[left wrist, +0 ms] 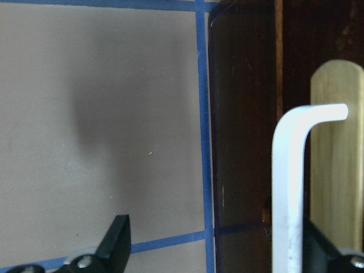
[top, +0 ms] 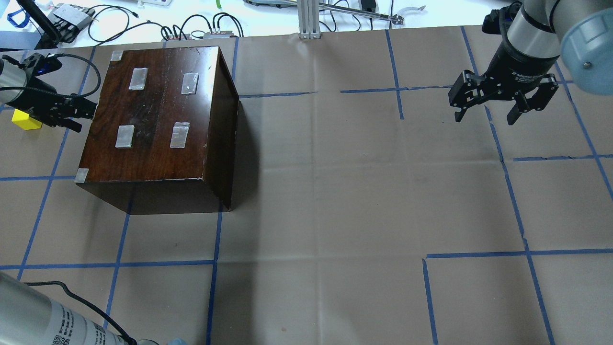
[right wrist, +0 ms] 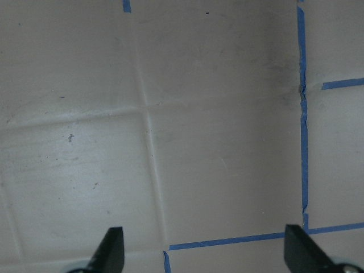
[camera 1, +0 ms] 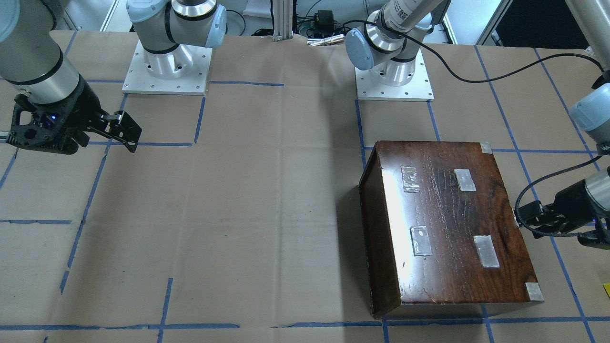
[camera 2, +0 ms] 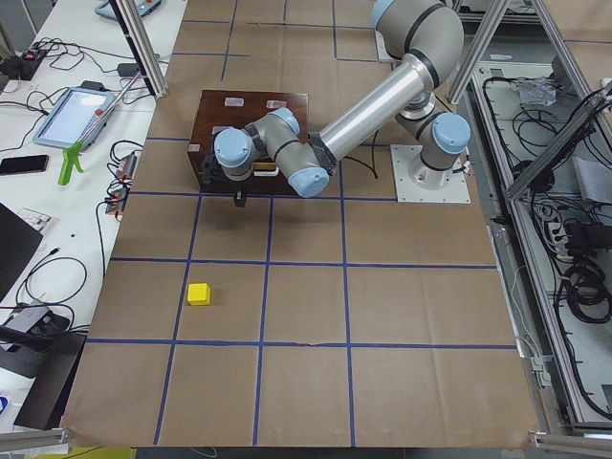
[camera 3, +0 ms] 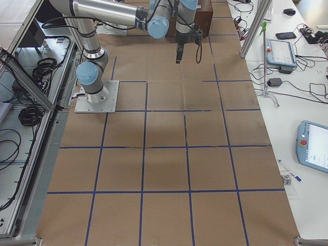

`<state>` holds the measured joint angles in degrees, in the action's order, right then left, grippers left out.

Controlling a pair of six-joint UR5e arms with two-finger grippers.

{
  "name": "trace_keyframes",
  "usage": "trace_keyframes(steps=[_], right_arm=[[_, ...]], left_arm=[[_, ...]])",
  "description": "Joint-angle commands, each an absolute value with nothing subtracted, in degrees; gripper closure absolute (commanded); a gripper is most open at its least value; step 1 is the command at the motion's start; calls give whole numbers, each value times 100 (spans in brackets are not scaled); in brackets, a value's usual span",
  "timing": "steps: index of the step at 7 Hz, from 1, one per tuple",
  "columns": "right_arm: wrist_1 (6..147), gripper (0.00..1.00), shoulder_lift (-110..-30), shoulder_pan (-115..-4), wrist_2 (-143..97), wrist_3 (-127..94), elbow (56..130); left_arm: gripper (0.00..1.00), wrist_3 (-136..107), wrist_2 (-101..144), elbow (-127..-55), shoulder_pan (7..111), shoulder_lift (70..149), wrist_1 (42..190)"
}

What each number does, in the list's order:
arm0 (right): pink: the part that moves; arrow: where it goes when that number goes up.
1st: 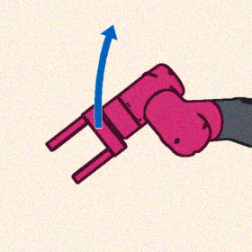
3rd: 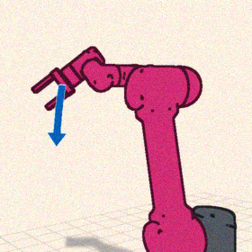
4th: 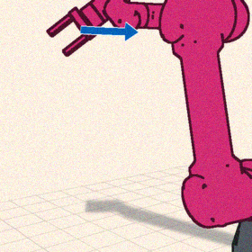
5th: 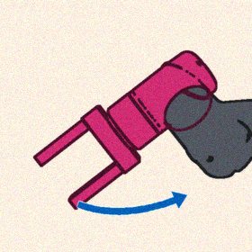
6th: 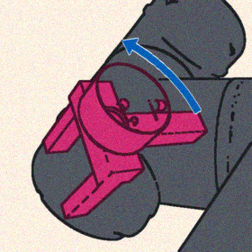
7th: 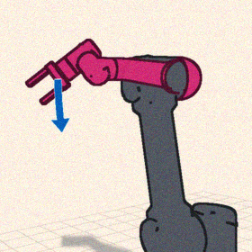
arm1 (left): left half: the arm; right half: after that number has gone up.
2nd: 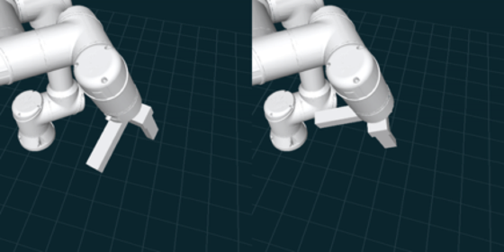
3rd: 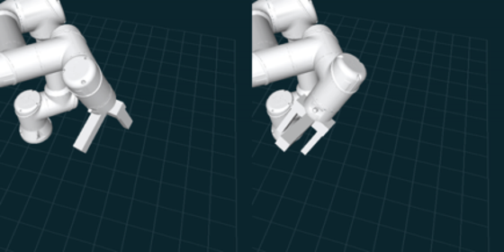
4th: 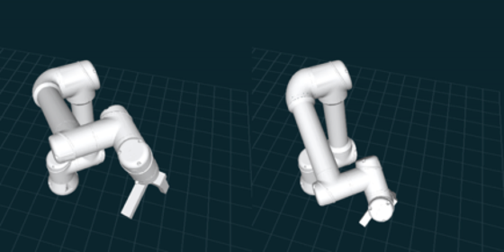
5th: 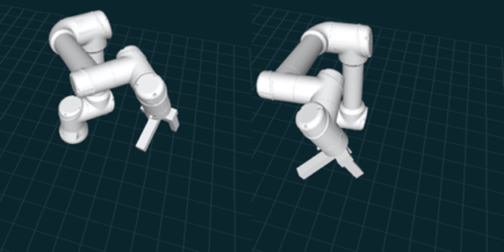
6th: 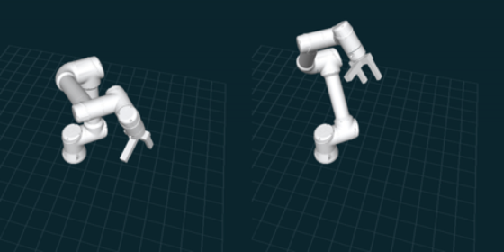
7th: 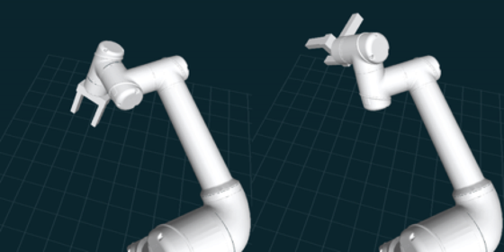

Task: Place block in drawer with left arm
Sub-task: 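Pull the drawer outward from the cabinet with the left gripper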

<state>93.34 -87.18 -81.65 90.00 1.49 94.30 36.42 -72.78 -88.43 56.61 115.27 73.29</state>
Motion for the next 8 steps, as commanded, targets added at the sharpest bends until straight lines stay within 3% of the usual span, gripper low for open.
trace_keyframes(steps=[1,8], right_arm=[[9334,0,-8710,-8165,9000,149,9431],[9334,0,-8719,-8165,9000,149,9431]], left_arm=[[1,3647,-7312,-8824,5634,11523,7330],[1,3709,-7636,-8622,5054,11698,7173]])
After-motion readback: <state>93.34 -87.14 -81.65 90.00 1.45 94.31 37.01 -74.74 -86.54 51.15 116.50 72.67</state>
